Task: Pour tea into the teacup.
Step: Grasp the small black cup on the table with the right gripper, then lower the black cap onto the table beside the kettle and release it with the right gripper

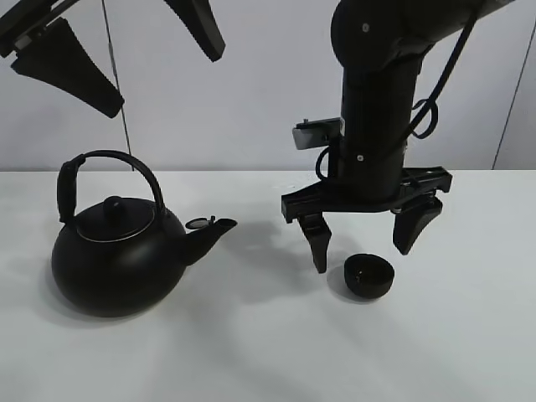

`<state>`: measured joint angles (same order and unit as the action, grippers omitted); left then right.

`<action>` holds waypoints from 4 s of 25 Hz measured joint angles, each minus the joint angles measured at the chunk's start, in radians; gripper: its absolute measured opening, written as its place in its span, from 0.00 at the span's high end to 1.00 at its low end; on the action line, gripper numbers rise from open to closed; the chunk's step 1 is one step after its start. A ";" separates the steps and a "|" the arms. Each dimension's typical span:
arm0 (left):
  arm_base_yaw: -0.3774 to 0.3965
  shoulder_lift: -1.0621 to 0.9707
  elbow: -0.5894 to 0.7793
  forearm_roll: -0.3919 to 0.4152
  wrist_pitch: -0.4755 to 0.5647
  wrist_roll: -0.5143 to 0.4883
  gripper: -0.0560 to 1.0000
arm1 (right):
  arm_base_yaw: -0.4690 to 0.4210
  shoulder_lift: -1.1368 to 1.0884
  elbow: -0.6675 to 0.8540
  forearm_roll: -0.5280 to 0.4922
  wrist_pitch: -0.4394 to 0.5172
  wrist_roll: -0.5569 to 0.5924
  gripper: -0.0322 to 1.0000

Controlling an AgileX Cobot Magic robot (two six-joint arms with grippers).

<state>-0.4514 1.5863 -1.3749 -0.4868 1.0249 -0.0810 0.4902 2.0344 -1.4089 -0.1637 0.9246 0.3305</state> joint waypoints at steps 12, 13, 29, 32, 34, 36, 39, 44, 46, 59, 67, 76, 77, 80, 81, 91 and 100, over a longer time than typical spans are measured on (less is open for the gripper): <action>0.000 0.000 0.000 0.000 0.000 0.000 0.29 | 0.000 0.029 0.128 0.052 -0.170 0.024 0.38; 0.000 0.000 0.000 0.000 0.000 0.000 0.29 | 0.000 0.029 0.139 0.052 -0.183 0.028 0.39; 0.000 0.000 0.000 0.000 0.000 0.000 0.29 | 0.000 0.029 0.147 0.004 -0.221 0.066 0.59; 0.000 0.000 0.000 0.000 0.000 0.000 0.29 | 0.000 0.029 0.147 -0.011 -0.221 0.077 0.59; 0.000 0.000 0.000 0.000 0.000 0.000 0.29 | 0.000 0.029 0.147 -0.013 -0.221 0.082 0.59; 0.000 0.000 0.000 0.000 0.000 0.000 0.29 | 0.000 0.023 0.147 -0.010 -0.218 0.084 0.59; 0.000 0.000 0.000 0.000 0.000 0.000 0.29 | 0.000 -0.004 0.146 -0.001 -0.214 0.080 0.59; 0.000 0.000 0.000 0.000 0.000 0.000 0.29 | 0.018 -0.022 0.106 0.043 -0.193 0.010 0.59; 0.000 0.000 0.000 0.000 0.000 0.000 0.29 | 0.025 -0.022 0.097 0.069 -0.190 -0.015 0.59; 0.000 0.000 0.000 0.000 0.000 0.000 0.29 | 0.060 -0.022 0.092 0.154 -0.254 -0.070 0.59; 0.000 0.000 0.000 0.000 0.000 0.000 0.29 | 0.063 0.005 0.087 0.182 -0.287 -0.076 0.59; 0.000 0.000 0.000 0.000 0.000 0.000 0.29 | 0.105 0.076 -0.021 0.182 -0.245 -0.092 0.59; 0.000 0.000 0.000 0.000 0.000 0.000 0.29 | 0.105 0.084 -0.021 0.180 -0.245 -0.092 0.59; 0.000 0.000 0.000 0.000 0.000 0.000 0.29 | 0.105 0.106 -0.021 0.178 -0.243 -0.092 0.59; 0.000 0.000 0.000 0.000 0.000 0.000 0.29 | 0.105 0.109 -0.021 0.178 -0.243 -0.093 0.59; 0.000 0.000 0.000 0.000 0.000 0.000 0.29 | 0.105 0.122 -0.024 0.195 -0.243 -0.116 0.59; 0.000 0.000 0.000 0.000 0.000 0.000 0.29 | 0.105 0.122 -0.052 0.198 -0.183 -0.119 0.50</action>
<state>-0.4514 1.5863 -1.3749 -0.4868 1.0249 -0.0810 0.5948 2.1563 -1.4608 0.0345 0.7417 0.2118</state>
